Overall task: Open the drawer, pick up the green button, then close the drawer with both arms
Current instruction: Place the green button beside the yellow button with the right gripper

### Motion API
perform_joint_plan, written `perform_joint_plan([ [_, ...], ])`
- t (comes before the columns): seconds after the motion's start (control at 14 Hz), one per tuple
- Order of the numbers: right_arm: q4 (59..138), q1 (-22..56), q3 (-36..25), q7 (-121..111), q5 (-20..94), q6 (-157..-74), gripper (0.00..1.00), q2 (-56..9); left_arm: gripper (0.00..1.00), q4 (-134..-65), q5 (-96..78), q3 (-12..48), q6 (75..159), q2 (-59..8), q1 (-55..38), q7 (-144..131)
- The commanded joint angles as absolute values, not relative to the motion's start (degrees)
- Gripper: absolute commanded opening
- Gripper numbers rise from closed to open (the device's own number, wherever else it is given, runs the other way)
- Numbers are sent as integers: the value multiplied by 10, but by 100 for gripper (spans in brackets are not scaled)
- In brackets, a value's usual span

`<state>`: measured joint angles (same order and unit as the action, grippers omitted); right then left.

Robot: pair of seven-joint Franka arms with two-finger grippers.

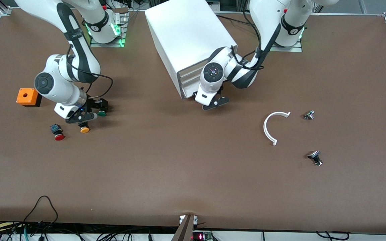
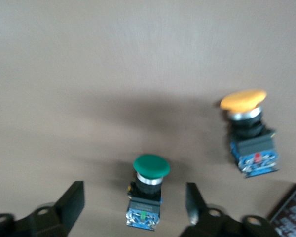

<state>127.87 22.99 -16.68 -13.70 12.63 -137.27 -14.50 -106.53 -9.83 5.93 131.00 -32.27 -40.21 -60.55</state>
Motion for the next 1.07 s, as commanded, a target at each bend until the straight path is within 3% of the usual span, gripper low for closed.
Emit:
perform_joint_plan([
  [0.0,1209,229,-170,-125,115,-1282,99,-120,99,-1094,-84,57,1306,-290,-417,-630],
  [0.21,1116,227,-180,-122,91,-1186,99,-111,99,-1094,-85,57,1306,-290,-431,-641],
  [0.57,1065,228,-175,-125,27,-1107,99,-39,99,-1093,-85,57,1304,-290,-439,-652],
  [1.0,962,226,-182,-134,12,-985,100,-35,99,-1069,-85,14,1304,-271,-410,-650],
])
